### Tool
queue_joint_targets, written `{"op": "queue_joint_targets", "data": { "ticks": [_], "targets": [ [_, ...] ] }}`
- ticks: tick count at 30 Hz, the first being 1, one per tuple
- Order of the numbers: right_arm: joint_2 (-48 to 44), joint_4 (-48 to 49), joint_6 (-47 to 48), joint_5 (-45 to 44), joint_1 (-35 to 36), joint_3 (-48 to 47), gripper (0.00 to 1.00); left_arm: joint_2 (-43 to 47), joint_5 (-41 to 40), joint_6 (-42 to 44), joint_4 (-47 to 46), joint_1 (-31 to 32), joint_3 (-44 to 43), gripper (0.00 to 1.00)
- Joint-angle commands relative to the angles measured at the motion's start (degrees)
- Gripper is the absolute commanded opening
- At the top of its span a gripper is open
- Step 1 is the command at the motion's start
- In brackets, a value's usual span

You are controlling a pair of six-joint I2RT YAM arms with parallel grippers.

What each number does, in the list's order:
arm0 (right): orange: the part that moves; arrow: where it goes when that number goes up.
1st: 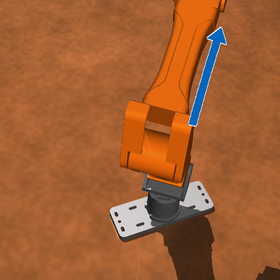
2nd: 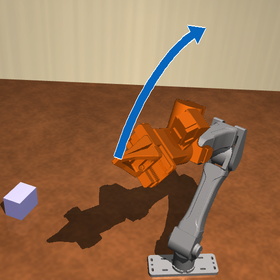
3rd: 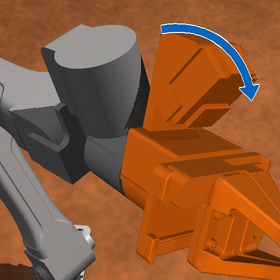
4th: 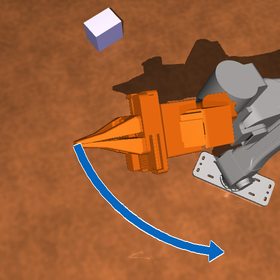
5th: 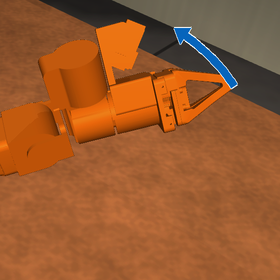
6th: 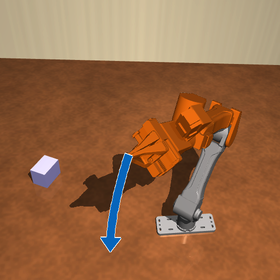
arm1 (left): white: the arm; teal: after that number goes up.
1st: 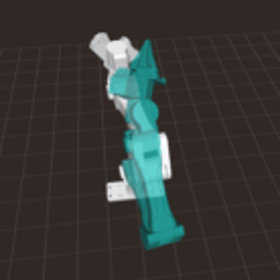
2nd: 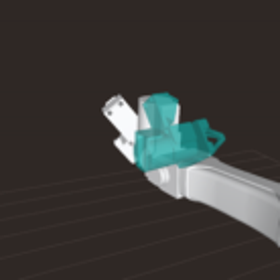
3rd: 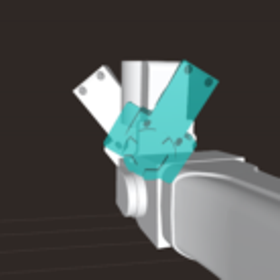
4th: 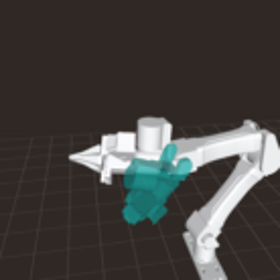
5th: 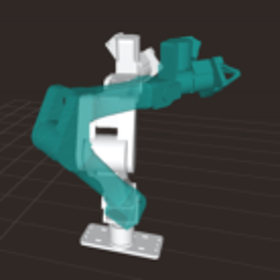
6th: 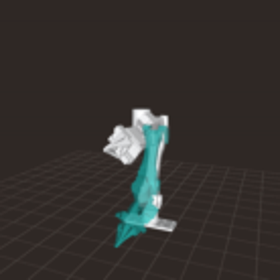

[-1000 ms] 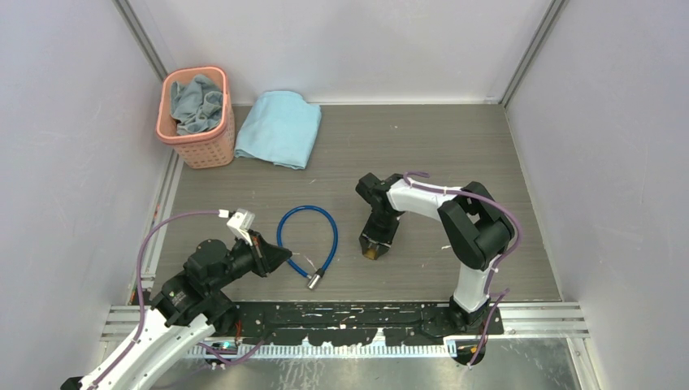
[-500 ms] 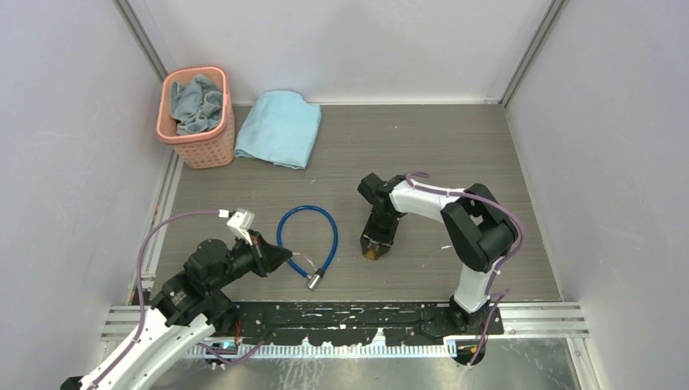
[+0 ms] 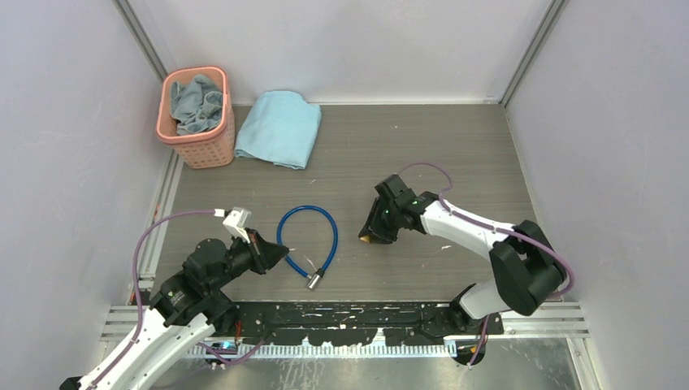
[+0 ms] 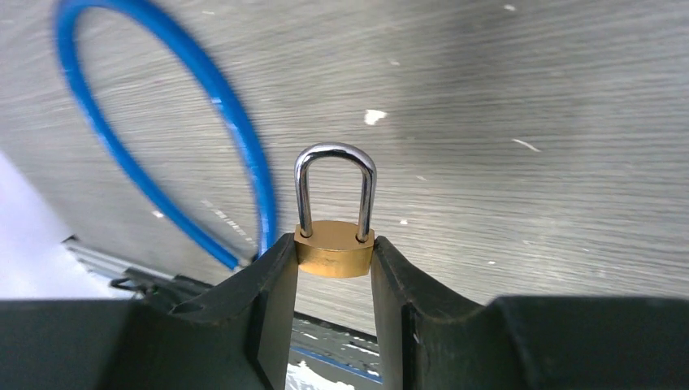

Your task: Unlock with the key

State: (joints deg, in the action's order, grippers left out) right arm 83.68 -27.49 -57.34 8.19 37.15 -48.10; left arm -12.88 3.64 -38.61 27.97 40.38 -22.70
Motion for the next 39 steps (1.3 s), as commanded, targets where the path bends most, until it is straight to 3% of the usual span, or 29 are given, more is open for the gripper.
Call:
{"op": "queue_joint_targets", "data": {
  "ticks": [1,7,14,23,30,39],
  "targets": [
    [-4.42,9.01,-0.63,2.17,-0.18,0.37,0.01,-0.35,-3.18,-0.50,-1.82,0.15,-3.10,0.00],
    [-6.50,9.31,-0.86,2.05,-0.16,-0.55,0.01,-1.83,-5.06,-0.50,-2.69,0.14,-4.83,0.00],
    [-9.15,7.37,-7.54,-1.86,-0.16,-2.80,0.01,-7.32,-2.39,-1.19,-6.62,0.17,-6.40,0.00],
    [-14.17,13.92,-13.49,-2.19,-0.16,-0.40,0.01,-13.65,0.14,-2.59,-14.06,0.16,-7.39,0.00],
    [-20.42,26.13,-14.61,-2.29,-0.15,5.50,0.01,-16.87,1.63,-3.02,-17.91,0.16,-8.11,0.00],
    [-19.33,29.11,-18.36,-0.65,-0.14,5.04,0.01,-19.84,4.07,-4.40,-24.39,0.14,-7.73,0.00]
  ]
}}
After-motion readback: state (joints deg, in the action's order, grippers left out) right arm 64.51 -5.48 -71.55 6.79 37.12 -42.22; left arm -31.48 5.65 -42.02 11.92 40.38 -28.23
